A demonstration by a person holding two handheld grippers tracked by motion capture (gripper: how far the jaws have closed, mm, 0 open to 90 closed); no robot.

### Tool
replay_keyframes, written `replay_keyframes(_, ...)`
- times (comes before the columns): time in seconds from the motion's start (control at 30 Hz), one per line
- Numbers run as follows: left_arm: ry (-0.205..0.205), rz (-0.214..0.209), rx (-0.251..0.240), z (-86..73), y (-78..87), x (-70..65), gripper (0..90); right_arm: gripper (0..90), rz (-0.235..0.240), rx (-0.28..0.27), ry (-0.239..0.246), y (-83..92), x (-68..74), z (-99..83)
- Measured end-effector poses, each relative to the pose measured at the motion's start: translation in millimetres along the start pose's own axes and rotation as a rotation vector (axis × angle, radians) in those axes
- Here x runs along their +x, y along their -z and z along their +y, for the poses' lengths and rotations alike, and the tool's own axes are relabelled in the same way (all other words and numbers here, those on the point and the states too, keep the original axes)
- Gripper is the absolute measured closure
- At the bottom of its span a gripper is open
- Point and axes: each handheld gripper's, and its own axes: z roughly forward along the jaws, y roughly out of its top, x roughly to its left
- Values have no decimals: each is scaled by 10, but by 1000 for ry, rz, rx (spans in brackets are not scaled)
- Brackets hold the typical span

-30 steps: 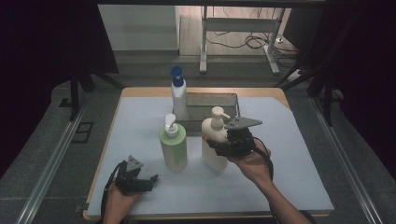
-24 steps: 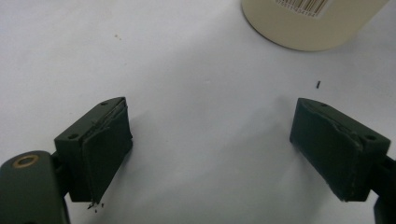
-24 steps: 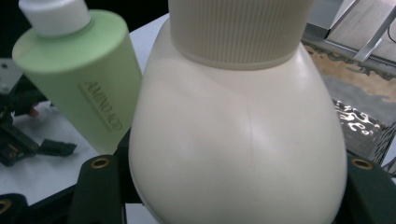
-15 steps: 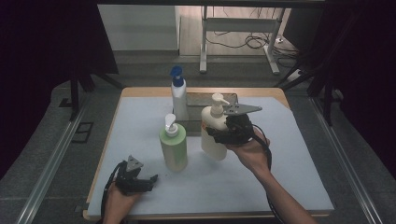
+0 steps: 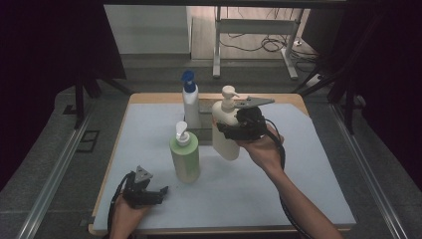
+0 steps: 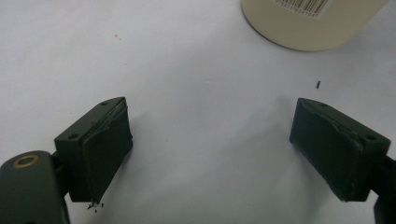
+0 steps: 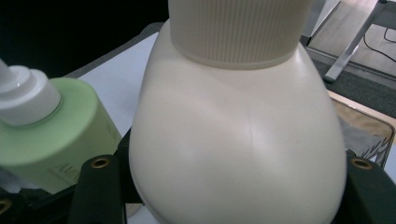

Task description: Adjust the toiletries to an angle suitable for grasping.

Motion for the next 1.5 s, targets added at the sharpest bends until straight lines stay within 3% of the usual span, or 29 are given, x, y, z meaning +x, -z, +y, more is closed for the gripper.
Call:
replay_keyframes(0.83, 0, 0, -1, 0, 0, 1, 122, 372, -37, -21, -19, -273, -147, 327)
replay_keyframes(1.5, 1, -1, -2, -2, 0, 2, 122, 373, -77, -23, -54, -583, -287, 471)
